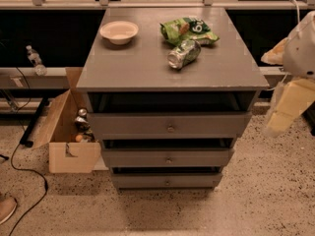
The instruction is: Open bottom drawer
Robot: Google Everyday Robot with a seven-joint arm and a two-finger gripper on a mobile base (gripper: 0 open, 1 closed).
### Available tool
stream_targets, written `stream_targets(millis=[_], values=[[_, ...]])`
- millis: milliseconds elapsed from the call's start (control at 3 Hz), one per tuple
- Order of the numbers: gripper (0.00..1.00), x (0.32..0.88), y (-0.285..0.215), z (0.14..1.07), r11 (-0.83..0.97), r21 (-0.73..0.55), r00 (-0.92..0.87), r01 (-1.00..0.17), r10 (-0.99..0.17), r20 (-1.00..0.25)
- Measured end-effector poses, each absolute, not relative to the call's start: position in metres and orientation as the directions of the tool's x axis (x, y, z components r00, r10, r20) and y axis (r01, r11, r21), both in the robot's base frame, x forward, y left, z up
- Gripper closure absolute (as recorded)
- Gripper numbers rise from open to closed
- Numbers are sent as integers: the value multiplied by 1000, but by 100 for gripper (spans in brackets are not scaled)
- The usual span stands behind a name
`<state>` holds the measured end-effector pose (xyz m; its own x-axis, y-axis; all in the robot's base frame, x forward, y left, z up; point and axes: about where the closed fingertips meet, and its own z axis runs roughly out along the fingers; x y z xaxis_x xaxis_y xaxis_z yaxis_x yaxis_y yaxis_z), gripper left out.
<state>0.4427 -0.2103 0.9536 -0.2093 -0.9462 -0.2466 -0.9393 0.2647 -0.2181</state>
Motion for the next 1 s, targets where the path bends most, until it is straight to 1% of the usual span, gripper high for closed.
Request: stream_targets(millis=[333, 667, 1000], values=[[0, 454, -180, 869, 234, -130, -169, -964, -910, -378], [0, 459, -148, 806, 206, -88, -143, -975, -876, -461], [0, 458, -110, 742, 218, -46, -158, -975, -821, -548]])
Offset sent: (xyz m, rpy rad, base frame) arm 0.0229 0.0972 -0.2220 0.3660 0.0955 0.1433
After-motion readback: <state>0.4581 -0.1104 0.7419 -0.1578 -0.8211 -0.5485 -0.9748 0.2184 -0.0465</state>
